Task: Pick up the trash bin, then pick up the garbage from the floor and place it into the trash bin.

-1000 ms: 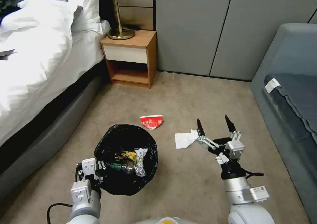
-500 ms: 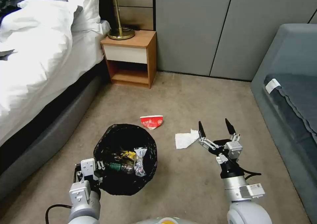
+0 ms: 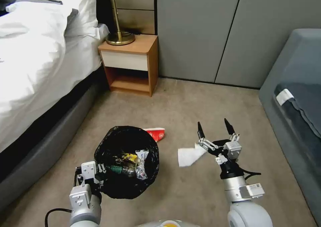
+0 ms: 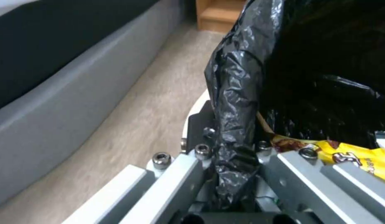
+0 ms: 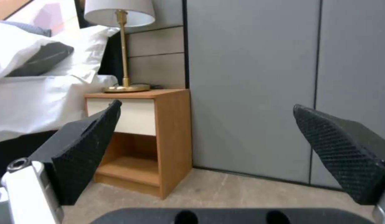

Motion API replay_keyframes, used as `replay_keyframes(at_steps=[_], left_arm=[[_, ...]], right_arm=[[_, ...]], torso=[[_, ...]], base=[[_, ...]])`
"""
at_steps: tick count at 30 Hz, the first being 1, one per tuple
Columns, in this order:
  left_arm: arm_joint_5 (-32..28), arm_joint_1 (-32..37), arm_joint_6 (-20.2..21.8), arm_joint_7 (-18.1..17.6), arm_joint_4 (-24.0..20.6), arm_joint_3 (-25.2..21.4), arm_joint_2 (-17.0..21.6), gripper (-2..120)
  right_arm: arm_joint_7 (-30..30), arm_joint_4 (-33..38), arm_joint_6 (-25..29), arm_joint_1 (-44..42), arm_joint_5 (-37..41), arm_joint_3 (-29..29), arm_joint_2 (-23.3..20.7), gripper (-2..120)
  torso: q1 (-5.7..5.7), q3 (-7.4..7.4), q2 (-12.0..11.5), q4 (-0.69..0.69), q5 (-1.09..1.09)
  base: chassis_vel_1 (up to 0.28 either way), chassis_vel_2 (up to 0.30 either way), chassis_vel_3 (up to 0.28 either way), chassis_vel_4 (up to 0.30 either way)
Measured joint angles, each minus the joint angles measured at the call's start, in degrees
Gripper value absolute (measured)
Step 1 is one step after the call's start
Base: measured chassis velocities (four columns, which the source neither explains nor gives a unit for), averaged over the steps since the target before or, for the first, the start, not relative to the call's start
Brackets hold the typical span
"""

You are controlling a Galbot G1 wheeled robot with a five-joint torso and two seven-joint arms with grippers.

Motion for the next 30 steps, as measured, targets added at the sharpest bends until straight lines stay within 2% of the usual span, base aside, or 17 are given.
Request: replay_keyframes(at_steps=[7, 8, 15, 18, 19, 22, 23, 27, 28, 30], left_arm=[[0.1, 0.1, -0.1, 0.0, -0.1, 0.0, 0.0, 1], [0.1, 0.1, -0.1, 0.0, -0.1, 0.0, -0.1, 1], [0.2, 0.0, -0.1, 0.0, -0.1, 0.0, -0.1, 1], [0.2, 0.0, -0.1, 0.0, -0.1, 0.0, -0.1, 1], [0.2, 0.0, -0.1, 0.0, -0.1, 0.0, -0.1, 1], [0.1, 0.1, -0.1, 0.0, -0.1, -0.1, 0.0, 1], [0.1, 0.1, -0.1, 0.0, -0.1, -0.1, 0.0, 1], [0.0, 0.1, -0.1, 0.0, -0.1, -0.1, 0.1, 1], [0.0, 0.1, -0.1, 0.0, -0.1, -0.1, 0.1, 1], [-0.1, 0.0, -0.1, 0.0, -0.1, -0.1, 0.2, 1]], right_arm=[[-0.8, -0.3, 0.7, 1.1, -0.3, -0.1, -0.3, 100], [-1.0, -0.4, 0.8, 1.2, -0.4, -0.1, -0.3, 100], [-1.2, -0.7, -0.2, 1.4, -0.2, -0.4, -0.6, 100], [-0.5, 0.3, -6.9, 1.0, 4.6, -1.5, -1.8, 100], [-0.5, 0.3, -6.9, 1.0, 4.6, -1.5, -1.8, 100], [2.2, 0.2, -14.9, 1.5, 8.6, -2.8, -3.5, 100], [2.2, 0.2, -14.9, 1.5, 8.6, -2.8, -3.5, 100], [5.4, -1.1, -26.1, 1.6, 11.9, -5.6, -6.5, 100], [5.4, -1.1, -26.1, 1.6, 11.9, -5.6, -6.5, 100], [6.6, -2.4, -30.5, 1.6, 13.6, -6.6, -8.2, 100]], torso=[[0.02, 0.02, 0.0, 0.0, -0.03], [0.02, 0.02, 0.0, 0.01, 0.03], [0.01, 0.0, 0.0, 0.0, -0.02], [0.0, -0.01, 0.0, 0.0, -0.01], [0.0, -0.01, 0.0, 0.0, -0.01], [0.0, 0.0, 0.0, 0.01, -0.01], [0.0, 0.0, 0.0, 0.01, -0.01], [0.0, 0.0, 0.0, 0.01, -0.01], [0.0, 0.0, 0.0, 0.01, -0.01], [0.0, 0.0, 0.0, 0.0, 0.0]], base=[[-0.258, 0.259, 0.243, -0.274], [-0.142, 0.178, 0.179, -0.193], [-0.026, 0.005, 0.011, -0.018], [0.069, -0.061, -0.06, 0.045], [0.061, -0.031, -0.058, 0.041], [0.0, 0.0, 0.0, 0.0], [0.0, 0.0, 0.0, 0.0], [0.0, 0.0, 0.0, 0.0], [0.0, 0.0, 0.0, 0.0], [0.0, 0.0, 0.0, 0.0]])
